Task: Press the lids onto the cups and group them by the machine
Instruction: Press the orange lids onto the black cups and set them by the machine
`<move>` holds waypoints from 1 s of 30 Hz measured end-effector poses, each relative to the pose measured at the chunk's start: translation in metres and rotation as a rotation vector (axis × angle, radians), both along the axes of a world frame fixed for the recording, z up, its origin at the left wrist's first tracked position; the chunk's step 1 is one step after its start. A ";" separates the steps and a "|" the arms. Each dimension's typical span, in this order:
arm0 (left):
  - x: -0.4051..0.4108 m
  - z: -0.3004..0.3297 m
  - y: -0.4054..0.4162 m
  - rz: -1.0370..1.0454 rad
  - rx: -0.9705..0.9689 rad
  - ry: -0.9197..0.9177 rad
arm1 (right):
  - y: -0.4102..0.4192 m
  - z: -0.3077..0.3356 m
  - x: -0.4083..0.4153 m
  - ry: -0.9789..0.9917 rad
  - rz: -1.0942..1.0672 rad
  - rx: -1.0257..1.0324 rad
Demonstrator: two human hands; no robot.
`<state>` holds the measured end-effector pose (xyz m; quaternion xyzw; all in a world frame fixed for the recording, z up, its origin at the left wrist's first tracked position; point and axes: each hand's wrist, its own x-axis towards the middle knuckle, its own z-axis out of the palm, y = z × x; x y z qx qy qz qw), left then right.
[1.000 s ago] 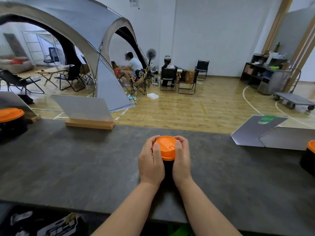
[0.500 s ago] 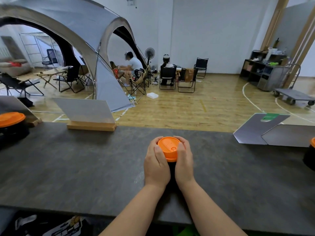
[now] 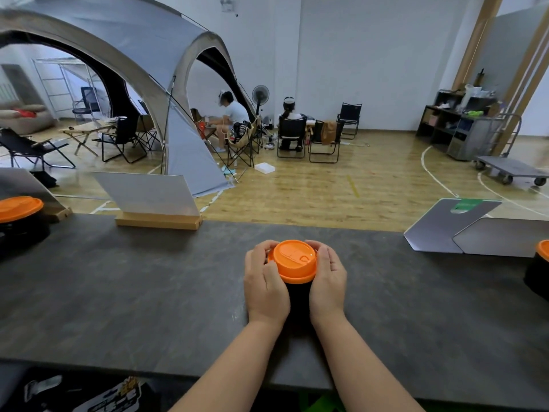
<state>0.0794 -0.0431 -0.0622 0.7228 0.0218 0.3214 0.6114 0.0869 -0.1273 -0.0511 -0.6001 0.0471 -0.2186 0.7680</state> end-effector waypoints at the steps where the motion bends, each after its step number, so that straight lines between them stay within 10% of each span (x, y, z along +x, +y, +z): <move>1: 0.001 -0.001 0.000 0.001 0.004 0.003 | 0.000 0.001 -0.001 0.008 0.037 0.023; 30: -0.010 0.006 0.000 -0.067 -0.011 0.067 | 0.009 -0.006 -0.010 -0.071 0.096 -0.291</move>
